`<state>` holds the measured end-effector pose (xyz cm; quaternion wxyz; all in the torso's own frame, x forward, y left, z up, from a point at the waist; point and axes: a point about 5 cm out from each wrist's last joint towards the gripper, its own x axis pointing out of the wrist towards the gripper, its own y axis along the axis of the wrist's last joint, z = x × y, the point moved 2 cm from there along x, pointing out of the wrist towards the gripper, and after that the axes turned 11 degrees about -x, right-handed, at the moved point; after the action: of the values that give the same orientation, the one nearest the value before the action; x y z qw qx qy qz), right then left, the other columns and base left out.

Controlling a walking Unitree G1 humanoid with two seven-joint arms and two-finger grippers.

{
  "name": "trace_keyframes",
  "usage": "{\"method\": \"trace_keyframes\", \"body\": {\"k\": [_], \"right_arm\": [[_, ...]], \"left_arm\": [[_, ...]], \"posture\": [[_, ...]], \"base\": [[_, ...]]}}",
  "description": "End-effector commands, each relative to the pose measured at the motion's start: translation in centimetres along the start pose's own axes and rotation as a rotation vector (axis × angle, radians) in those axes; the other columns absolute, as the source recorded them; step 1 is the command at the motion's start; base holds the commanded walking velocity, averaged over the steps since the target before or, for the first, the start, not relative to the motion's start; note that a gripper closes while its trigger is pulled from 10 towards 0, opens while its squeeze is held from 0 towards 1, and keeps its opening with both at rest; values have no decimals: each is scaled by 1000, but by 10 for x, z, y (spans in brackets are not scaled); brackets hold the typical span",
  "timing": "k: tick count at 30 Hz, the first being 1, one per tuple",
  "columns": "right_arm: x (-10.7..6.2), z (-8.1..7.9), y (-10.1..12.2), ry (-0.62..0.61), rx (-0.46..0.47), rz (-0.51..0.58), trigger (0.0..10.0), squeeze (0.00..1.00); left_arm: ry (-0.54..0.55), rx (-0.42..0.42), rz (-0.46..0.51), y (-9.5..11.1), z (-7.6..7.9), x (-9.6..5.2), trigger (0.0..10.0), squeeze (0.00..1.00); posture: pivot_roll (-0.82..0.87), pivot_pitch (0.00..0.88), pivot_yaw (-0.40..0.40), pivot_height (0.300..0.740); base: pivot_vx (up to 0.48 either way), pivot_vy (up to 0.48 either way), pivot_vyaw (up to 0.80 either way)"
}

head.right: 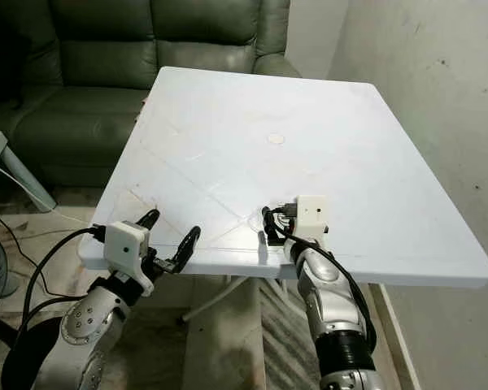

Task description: Hang keys on a hook

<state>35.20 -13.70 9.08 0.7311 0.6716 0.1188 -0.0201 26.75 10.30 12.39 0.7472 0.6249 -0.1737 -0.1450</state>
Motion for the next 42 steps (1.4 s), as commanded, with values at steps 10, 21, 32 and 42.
{"method": "trace_keyframes", "body": {"k": [10,21,32,42], "right_arm": [[4,3,0,-42,-6,-17,10000,0],[0,15,-4,-77,-25,-28,9490,0],[-6,19,-12,-77,-58,-53,3647,0],[-7,18,-13,-70,-68,-53,2706,0]], "left_arm": [[-75,-10,-42,-4,23,-7,10000,0],[-88,-19,-54,-5,29,-9,10000,0],[-91,-19,-54,-3,29,-10,10000,0],[-89,-19,-52,-3,29,-10,10000,0]], "posture": [[67,109,-62,740],[60,111,-56,740],[58,109,-53,740],[57,100,-54,740]], "base": [[0,0,0],[0,0,0],[0,0,0],[0,0,0]]}}
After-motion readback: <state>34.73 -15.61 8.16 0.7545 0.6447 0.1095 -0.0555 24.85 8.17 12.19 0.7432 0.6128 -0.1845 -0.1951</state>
